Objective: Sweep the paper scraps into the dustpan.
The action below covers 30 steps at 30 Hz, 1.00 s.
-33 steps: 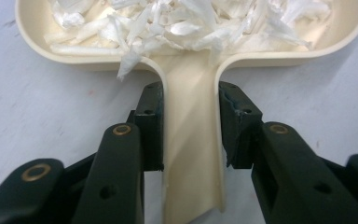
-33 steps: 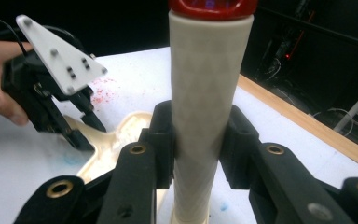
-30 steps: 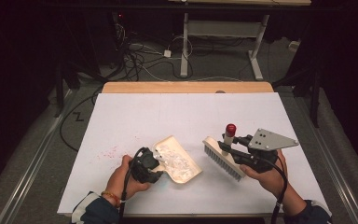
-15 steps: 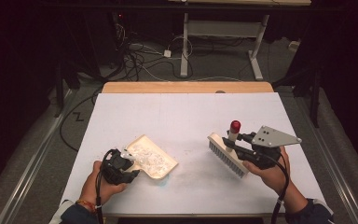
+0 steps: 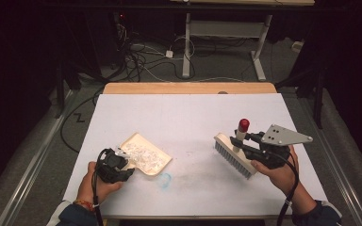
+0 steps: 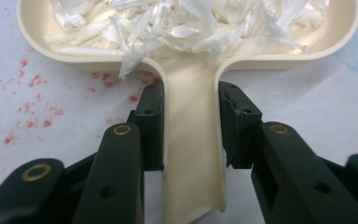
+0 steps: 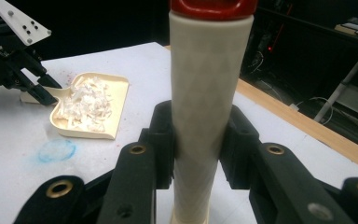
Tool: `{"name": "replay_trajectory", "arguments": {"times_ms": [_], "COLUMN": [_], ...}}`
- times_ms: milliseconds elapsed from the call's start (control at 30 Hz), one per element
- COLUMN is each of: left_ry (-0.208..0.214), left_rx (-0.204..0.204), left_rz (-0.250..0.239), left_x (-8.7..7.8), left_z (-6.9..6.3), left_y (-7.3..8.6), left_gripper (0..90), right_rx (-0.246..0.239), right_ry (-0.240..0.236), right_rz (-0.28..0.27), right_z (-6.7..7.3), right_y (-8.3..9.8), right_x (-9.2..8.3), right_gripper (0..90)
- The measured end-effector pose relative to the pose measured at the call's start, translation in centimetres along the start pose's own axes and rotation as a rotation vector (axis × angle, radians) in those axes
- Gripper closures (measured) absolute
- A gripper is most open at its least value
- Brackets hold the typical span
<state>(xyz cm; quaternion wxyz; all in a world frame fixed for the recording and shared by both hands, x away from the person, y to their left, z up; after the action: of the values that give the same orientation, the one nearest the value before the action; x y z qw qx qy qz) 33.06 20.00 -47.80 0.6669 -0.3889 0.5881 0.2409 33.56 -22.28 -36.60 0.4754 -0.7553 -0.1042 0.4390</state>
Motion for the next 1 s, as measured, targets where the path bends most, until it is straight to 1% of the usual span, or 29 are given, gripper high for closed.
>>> {"name": "replay_trajectory", "arguments": {"times_ms": [133, 167, 267, 333, 467, 667, 833, 900, 933, 1000], "left_ry": [0.001, 0.001, -0.001, -0.004, -0.011, -0.025, -0.034, -0.029, -0.034, -0.036], "left_rx": [-0.016, -0.019, -0.041, -0.057, -0.081, -0.145, -0.179, -0.190, -0.201, -0.211], "left_rz": [-0.002, 0.004, -0.007, -0.014, -0.024, -0.025, -0.033, -0.040, -0.044, -0.046], "left_x": [0.2, 0.3, 0.5, 0.6, 0.6, 0.6, 0.7, 0.7, 0.8, 0.8], "left_z": [0.1, 0.2, 0.5, 0.7, 1.0, 1.6, 2.1, 2.2, 2.2, 2.3], "left_y": [0.0, -0.1, -0.2, -0.3, -0.3, -0.3, -0.4, -0.5, -0.5, -0.6], "left_gripper": [63.4, 63.3, 63.4, 63.3, 63.4, 63.4, 63.4, 63.4, 63.4, 63.4], "right_rx": [-0.005, -0.008, -0.009, 0.005, 0.013, 0.018, 0.021, 0.020, 0.024, 0.018], "right_ry": [0.001, -0.001, -0.007, -0.014, -0.012, -0.042, -0.095, -0.131, -0.142, -0.171], "right_rz": [0.004, 0.008, 0.004, 0.000, 0.008, 0.008, 0.015, 0.023, 0.032, 0.047], "right_z": [-0.1, -0.1, -0.4, -0.7, -1.3, -1.8, -2.0, -2.0, -2.0, -1.9], "right_y": [-0.1, -0.1, 0.0, 0.1, 0.6, 1.2, 1.7, 2.0, 2.1, 2.4], "right_x": [-0.1, -0.2, -0.8, -1.2, -2.0, -3.2, -4.2, -4.4, -4.5, -4.6], "right_gripper": [70.0, 70.0, 70.0, 70.0, 70.0, 70.0, 70.0, 70.0, 70.0, 70.0]}}
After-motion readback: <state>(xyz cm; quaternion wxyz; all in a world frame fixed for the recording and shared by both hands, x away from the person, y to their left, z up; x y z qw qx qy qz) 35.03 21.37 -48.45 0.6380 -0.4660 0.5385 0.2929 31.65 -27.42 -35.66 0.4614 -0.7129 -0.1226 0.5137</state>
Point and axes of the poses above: each handheld gripper's, and its own axes: x roughly forward along the jaws, y roughly out of its underside, z roughly to its left, the point moved 2 cm from there along x, roughly forward along the jaws, and after that the axes turned 14 degrees about z, right-handed, at the moved point
